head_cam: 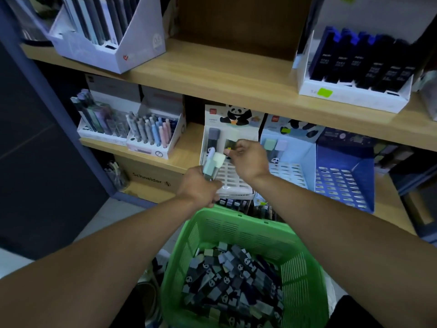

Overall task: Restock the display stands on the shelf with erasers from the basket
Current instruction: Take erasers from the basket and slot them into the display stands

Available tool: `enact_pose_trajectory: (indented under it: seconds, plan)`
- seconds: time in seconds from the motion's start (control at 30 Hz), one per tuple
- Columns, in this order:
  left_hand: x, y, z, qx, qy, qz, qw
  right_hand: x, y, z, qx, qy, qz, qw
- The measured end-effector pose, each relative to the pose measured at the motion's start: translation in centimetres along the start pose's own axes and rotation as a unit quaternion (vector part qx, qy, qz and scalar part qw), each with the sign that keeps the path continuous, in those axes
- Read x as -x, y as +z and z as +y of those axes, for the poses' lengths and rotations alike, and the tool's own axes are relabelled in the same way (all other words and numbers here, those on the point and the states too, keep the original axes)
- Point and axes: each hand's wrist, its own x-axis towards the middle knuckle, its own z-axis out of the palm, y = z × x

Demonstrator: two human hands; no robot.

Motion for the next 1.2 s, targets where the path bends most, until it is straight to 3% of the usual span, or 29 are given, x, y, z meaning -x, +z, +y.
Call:
enact_pose_trajectory:
  seconds: [0.23, 0.57, 0.7, 0.93, 1.2]
  plan:
    - [-1.2, -1.0, -0.6, -0.008, 0.005, 0.017, 1.000, -3.5, 2.2, 1.2, 0.090, -0.050, 0.016, 0.995]
    - [-2.2, -1.7, -0.8, -0.023, -0.001, 0.016, 1.000, -5.0, 2.1, 1.5, 0.217, -0.089, -0.048, 0.971]
    - [-2.4, -1.9, -0.8, -0.008, -0.007, 0.020, 1.000, -5.5, 1.9, 1.1, 0.257, -0.067, -0.067, 0.962]
    - [-3.5, -2.7, -0.9, 0.019, -0.010, 0.114, 0.993, -6.8, 1.8, 0.4, 0.314, -0.027, -0.077, 0.946]
    - [-2.7, -2.3, 0.0, 0.082, -0.051, 0.026, 0.995, -6.7, 2.3, 0.5, 0.353, 0.001, -0.086, 0.932]
